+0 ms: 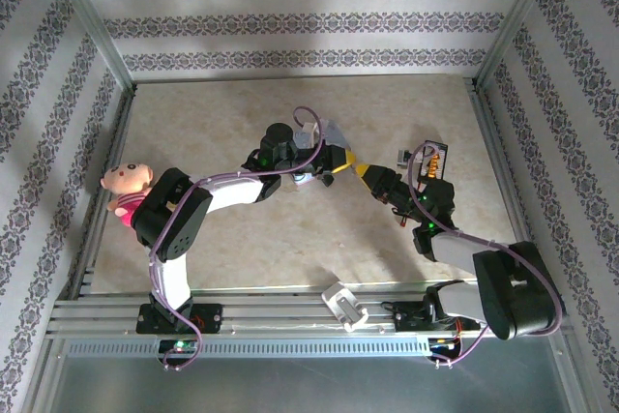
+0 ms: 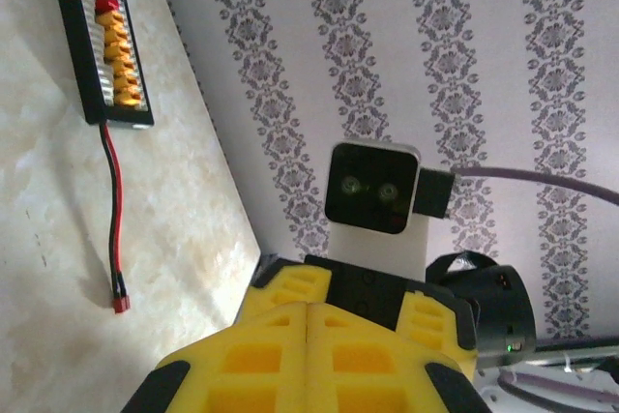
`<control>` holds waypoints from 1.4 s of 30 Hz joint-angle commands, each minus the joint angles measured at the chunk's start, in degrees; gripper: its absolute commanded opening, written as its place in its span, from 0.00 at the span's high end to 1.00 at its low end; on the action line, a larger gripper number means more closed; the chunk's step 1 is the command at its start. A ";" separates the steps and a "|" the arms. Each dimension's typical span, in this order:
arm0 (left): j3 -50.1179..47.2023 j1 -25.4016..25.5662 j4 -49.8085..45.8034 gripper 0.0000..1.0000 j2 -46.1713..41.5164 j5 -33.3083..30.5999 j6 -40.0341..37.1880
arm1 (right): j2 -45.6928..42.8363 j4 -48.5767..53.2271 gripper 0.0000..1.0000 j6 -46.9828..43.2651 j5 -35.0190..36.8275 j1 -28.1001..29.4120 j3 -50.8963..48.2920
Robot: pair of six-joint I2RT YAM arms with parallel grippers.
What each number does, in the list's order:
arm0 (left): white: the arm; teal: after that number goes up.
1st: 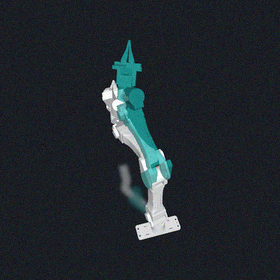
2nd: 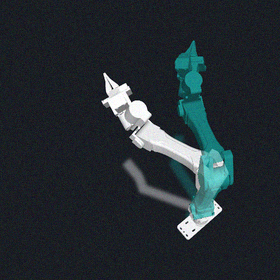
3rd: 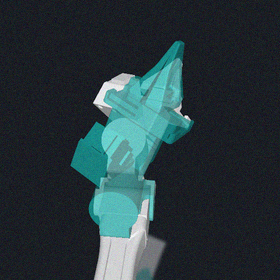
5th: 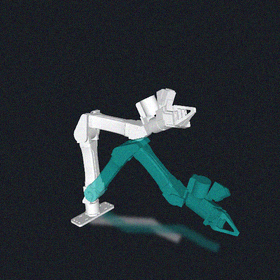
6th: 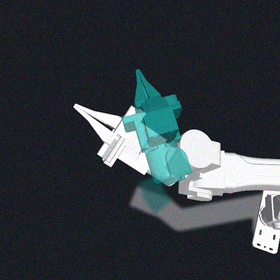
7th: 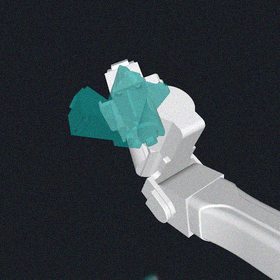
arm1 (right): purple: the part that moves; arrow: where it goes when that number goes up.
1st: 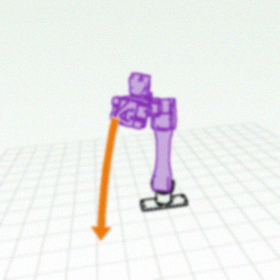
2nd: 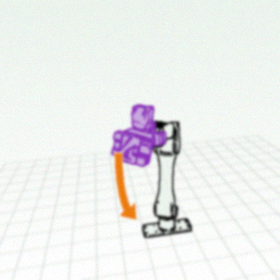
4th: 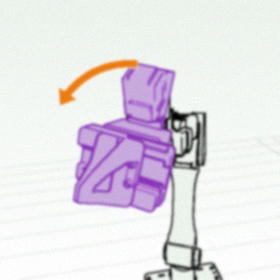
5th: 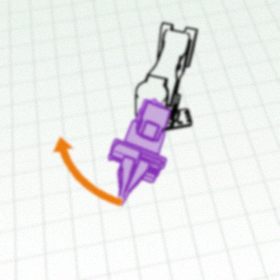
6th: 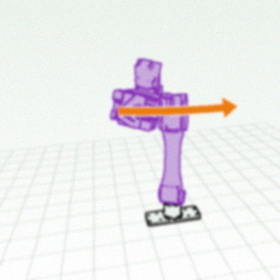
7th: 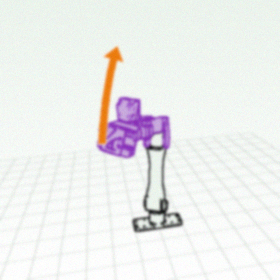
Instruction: Unlock a padlock with a key
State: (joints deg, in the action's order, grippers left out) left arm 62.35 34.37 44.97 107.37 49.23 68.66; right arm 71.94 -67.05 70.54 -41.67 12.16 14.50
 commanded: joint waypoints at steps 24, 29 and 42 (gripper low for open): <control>-1.48 -0.36 10.73 1.00 1.35 -0.93 6.18 | -1.32 3.44 0.68 -3.66 4.22 2.12 2.80; -1.71 -0.27 11.03 1.00 1.42 -0.98 6.41 | -0.69 3.17 0.70 -3.66 4.40 2.16 3.55; -2.35 -0.27 13.11 1.00 1.92 -2.76 7.67 | -0.14 2.53 0.77 -3.07 4.49 2.47 2.90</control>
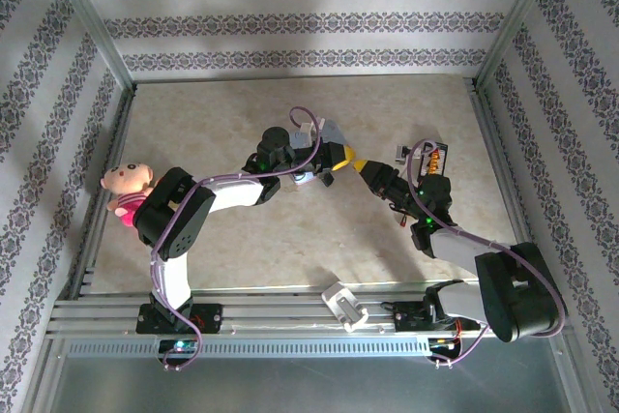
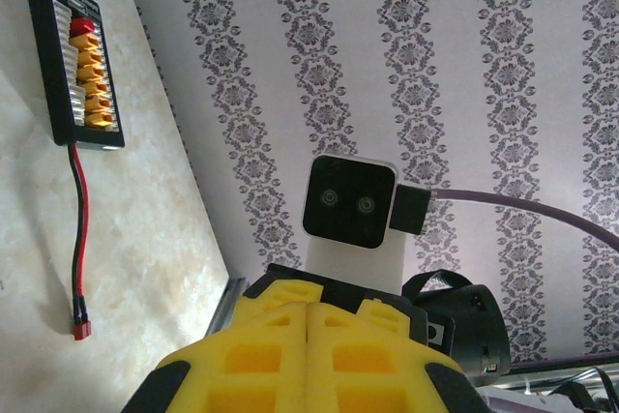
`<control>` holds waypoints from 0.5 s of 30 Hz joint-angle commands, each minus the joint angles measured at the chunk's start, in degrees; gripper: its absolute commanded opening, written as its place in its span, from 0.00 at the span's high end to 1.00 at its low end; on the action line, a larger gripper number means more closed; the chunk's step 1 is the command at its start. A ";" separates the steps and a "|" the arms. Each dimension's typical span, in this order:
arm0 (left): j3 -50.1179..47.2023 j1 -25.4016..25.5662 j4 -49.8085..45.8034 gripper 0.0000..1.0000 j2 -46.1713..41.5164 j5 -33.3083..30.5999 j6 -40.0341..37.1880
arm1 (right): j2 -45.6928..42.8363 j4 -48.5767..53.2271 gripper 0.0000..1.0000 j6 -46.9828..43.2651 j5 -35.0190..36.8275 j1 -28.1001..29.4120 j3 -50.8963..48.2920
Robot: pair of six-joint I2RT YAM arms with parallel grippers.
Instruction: Unlock a padlock with a key
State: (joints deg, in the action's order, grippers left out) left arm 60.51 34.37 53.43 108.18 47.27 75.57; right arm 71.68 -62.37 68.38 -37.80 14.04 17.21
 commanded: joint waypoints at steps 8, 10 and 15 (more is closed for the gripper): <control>-0.06 -0.27 5.68 1.00 1.87 -1.47 1.54 | 0.13 -2.14 0.78 -0.79 -0.09 0.75 0.04; -0.05 -0.27 6.07 1.00 2.16 -1.47 1.86 | 0.13 -2.23 0.81 -0.88 0.10 0.77 -0.07; -0.42 -0.29 6.18 1.00 2.12 -2.05 1.98 | 0.21 -2.23 0.95 -0.88 -0.17 0.77 0.18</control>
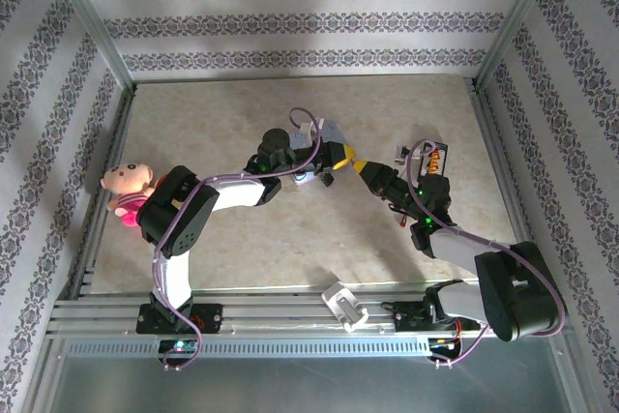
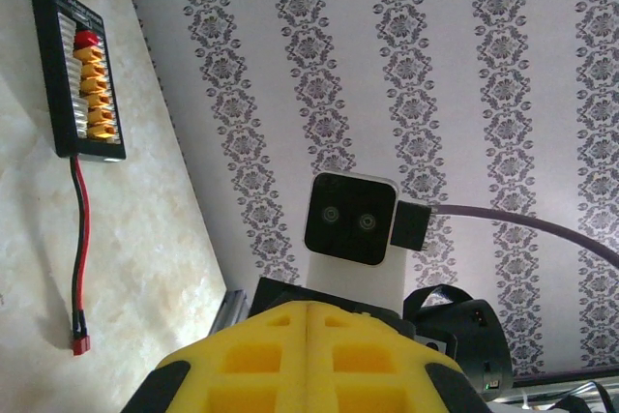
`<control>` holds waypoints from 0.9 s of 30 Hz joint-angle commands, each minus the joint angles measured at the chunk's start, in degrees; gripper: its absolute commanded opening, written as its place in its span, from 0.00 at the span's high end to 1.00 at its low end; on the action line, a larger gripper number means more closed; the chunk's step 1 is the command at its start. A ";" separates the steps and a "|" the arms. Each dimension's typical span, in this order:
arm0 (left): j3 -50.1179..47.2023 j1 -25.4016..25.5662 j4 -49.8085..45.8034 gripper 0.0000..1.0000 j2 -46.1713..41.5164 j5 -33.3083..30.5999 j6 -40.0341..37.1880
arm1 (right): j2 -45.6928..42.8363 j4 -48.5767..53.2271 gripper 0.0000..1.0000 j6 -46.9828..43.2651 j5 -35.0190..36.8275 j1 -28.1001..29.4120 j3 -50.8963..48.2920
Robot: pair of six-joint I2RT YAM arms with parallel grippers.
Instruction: Unlock a padlock with a key
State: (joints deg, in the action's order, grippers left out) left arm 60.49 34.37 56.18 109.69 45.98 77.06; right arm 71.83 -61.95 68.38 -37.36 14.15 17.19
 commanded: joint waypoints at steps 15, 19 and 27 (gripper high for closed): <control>-6.09 0.27 -27.42 0.01 -11.35 -17.33 -14.21 | -3.28 13.71 1.00 -3.92 4.52 -1.32 -3.30; -3.64 3.99 -50.08 0.01 -17.60 -34.60 -25.86 | -10.56 30.61 1.00 -10.23 7.13 -1.39 -2.98; 5.51 12.21 -66.99 0.06 -11.81 -54.51 -27.63 | -33.24 63.14 1.00 -22.72 18.66 -2.06 -1.56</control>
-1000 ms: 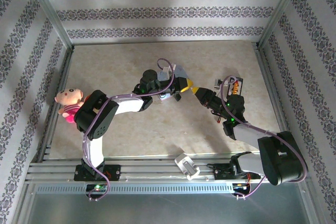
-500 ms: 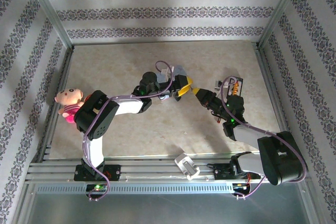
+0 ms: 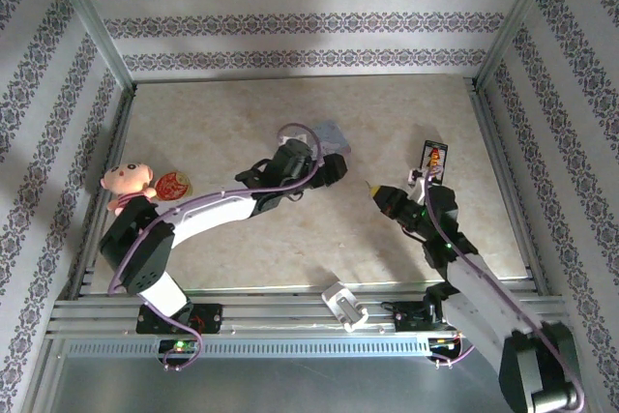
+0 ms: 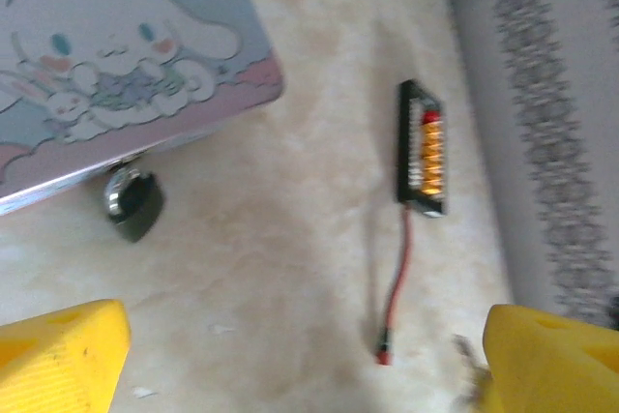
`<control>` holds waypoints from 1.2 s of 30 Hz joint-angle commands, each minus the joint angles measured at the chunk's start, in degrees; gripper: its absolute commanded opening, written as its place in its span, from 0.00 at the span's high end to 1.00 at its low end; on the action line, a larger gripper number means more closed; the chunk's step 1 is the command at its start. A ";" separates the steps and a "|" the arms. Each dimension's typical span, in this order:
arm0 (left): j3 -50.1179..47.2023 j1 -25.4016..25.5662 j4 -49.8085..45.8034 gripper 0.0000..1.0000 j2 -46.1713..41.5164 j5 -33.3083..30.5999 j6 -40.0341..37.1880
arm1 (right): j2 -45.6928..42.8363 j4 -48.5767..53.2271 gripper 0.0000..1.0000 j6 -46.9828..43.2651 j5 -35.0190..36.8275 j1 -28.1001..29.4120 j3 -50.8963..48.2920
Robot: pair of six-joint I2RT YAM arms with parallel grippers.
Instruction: Unlock a padlock with a key
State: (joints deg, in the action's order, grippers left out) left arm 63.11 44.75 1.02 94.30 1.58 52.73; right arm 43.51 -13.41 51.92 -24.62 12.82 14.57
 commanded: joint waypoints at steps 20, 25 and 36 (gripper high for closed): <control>36.79 8.39 -44.10 0.16 31.71 -36.11 14.95 | 0.08 18.25 1.00 -11.05 2.30 -3.15 4.77; 37.04 8.33 -39.12 0.21 33.70 -37.29 13.18 | 0.61 17.79 1.00 -11.05 2.13 -3.34 4.68; 42.40 6.05 -40.59 0.29 39.22 -36.72 11.25 | 2.51 15.87 1.00 -10.96 1.69 -3.68 4.77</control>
State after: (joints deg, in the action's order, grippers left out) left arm 103.53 51.72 -36.45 132.07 -33.67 64.77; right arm 45.39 4.03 41.93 -22.00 9.47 18.00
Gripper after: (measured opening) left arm 0.712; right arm 0.041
